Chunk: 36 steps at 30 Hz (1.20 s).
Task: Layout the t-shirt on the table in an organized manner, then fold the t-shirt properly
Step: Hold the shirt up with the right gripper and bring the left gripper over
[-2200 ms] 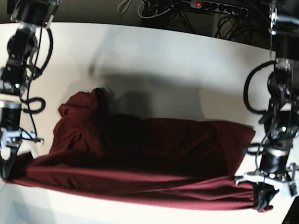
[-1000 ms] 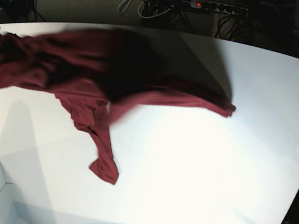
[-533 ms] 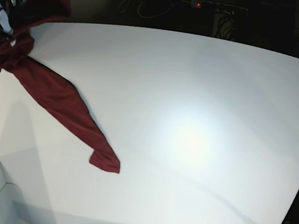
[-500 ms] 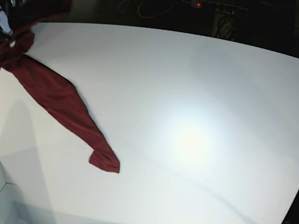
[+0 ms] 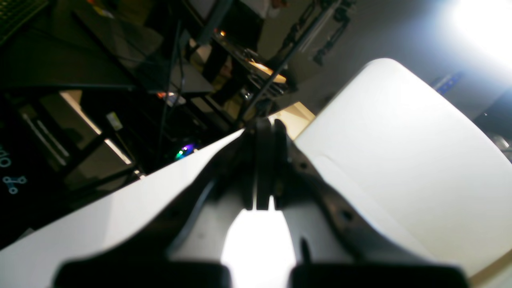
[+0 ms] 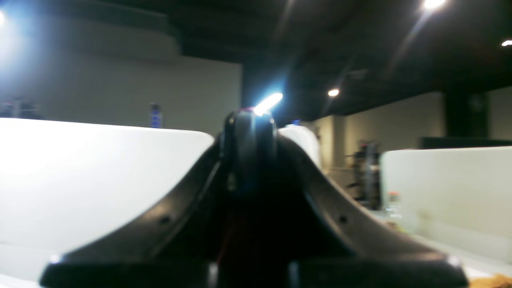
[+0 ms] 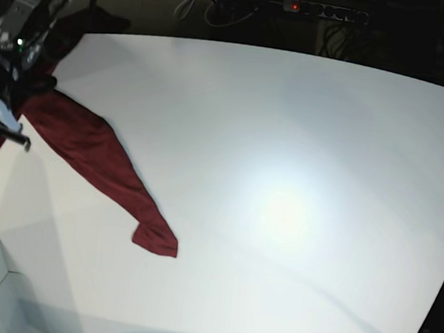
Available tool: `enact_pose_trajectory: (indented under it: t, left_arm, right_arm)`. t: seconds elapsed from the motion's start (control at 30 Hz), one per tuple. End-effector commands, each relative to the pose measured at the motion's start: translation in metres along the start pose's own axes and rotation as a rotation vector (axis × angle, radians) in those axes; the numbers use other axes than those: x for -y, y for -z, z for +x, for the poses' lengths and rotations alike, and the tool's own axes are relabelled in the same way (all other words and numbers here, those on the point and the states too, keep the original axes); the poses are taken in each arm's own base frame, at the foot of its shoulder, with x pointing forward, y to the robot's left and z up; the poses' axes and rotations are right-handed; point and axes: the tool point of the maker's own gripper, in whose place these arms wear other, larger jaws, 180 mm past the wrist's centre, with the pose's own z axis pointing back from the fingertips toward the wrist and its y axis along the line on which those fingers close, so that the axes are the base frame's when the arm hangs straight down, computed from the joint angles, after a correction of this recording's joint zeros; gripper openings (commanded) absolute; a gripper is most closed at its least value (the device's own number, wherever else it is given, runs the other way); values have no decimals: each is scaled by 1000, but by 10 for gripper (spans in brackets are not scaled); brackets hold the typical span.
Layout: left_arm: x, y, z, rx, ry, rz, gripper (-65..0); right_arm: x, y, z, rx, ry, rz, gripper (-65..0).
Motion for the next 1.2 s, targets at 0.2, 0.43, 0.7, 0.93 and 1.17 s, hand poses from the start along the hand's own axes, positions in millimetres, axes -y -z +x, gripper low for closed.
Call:
enact_pose_trajectory:
  t: [0.2, 0.43, 0.7, 0.93, 1.17]
  left_arm:
    - [-4, -3, -6, -22, -25, 13, -649]
    - [-5, -4, -9, -33, -26, 18, -649]
    - [1, -4, -44, -155, -127, 20, -645]
    - [23, 14, -83, -302, -267, -33, -619]
    - [44, 36, -115, -425, -396, -80, -377]
  right_arm:
    - [-25, 102, 14, 45, 38, 71, -650]
    - [-51, 185, 48, 130, 85, 121, -650]
    - [-74, 227, 117, 325, 123, 169, -650]
    - [-100, 219, 147, 406, 136, 243, -650]
    - [-118, 212, 154, 418, 146, 292, -650]
